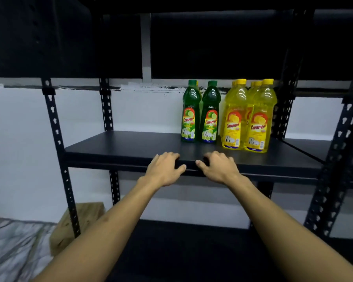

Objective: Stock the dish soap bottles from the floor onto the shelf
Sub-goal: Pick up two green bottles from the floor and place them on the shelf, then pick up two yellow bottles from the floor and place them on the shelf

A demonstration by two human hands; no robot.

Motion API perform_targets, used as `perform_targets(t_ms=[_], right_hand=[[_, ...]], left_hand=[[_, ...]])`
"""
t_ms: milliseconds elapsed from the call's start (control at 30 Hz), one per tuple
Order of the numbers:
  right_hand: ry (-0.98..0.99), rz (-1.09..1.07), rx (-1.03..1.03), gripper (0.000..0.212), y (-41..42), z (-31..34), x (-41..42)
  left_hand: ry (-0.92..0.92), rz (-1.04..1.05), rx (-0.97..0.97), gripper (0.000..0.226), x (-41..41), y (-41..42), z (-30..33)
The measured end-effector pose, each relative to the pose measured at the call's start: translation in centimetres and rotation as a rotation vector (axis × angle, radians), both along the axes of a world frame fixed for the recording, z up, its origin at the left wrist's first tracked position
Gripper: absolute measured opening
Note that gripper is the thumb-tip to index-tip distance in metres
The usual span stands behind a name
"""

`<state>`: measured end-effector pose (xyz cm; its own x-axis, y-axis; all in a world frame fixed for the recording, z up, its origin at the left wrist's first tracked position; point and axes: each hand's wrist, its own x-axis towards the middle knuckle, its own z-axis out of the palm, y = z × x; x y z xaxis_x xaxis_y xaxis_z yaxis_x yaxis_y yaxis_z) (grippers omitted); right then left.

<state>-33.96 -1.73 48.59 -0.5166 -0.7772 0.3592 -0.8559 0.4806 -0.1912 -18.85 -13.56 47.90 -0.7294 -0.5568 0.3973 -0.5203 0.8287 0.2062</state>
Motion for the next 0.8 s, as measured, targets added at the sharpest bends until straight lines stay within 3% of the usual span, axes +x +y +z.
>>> perform_targets(t_ms=[200, 800], right_hand=[[0.048, 0.057, -0.075, 0.06, 5.2, -4.7, 6.4], [-0.184, 0.18, 0.297, 0.064, 5.5, -29.7, 14.8]], left_hand=[[0.077, -0.005, 0.052, 0.066, 6.0, 5.1, -5.5], [-0.153, 0.273, 0.43, 0.067, 16.6, 7.3, -30.6]])
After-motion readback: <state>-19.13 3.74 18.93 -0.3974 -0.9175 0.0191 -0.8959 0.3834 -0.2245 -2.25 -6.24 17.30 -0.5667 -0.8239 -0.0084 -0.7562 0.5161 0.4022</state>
